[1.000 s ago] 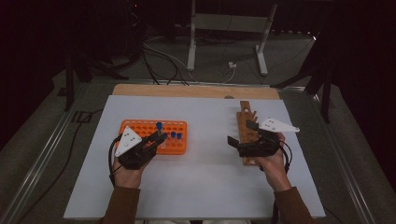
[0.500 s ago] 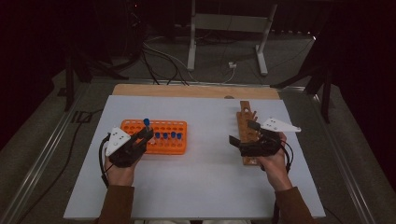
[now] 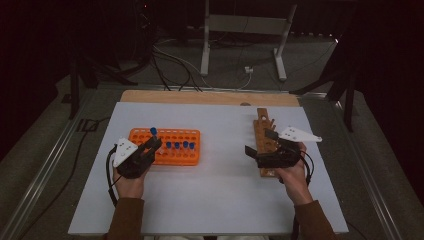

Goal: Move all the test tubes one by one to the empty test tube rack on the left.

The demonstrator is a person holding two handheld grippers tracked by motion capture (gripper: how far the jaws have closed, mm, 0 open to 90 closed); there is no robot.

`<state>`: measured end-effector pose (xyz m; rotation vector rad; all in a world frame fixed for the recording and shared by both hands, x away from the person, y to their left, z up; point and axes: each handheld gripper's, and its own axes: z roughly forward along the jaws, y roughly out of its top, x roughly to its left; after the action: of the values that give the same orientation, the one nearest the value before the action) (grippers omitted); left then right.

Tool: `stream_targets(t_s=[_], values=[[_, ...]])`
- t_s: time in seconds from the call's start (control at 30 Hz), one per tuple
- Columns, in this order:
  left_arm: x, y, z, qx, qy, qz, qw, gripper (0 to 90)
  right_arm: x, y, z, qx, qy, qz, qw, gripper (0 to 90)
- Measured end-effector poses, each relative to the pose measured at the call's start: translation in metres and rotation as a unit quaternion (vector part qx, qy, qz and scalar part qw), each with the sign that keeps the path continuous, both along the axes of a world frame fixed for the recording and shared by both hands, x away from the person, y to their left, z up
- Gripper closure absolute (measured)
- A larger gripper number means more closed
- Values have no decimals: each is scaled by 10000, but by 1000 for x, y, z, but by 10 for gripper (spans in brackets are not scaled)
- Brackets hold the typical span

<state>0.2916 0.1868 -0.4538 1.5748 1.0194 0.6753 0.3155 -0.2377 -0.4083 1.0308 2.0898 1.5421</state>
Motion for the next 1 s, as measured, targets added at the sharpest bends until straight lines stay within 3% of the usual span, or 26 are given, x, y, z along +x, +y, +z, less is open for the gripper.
stream_targets(t_s=[0.4, 1.0], values=[[13, -6, -19, 101, 152, 99, 9998, 778, -1, -1, -1, 2, 4, -6, 10000, 2], [19, -9, -35, 232, 386, 114, 9989, 778, -1, -1, -2, -1, 7, 31, 10000, 3]])
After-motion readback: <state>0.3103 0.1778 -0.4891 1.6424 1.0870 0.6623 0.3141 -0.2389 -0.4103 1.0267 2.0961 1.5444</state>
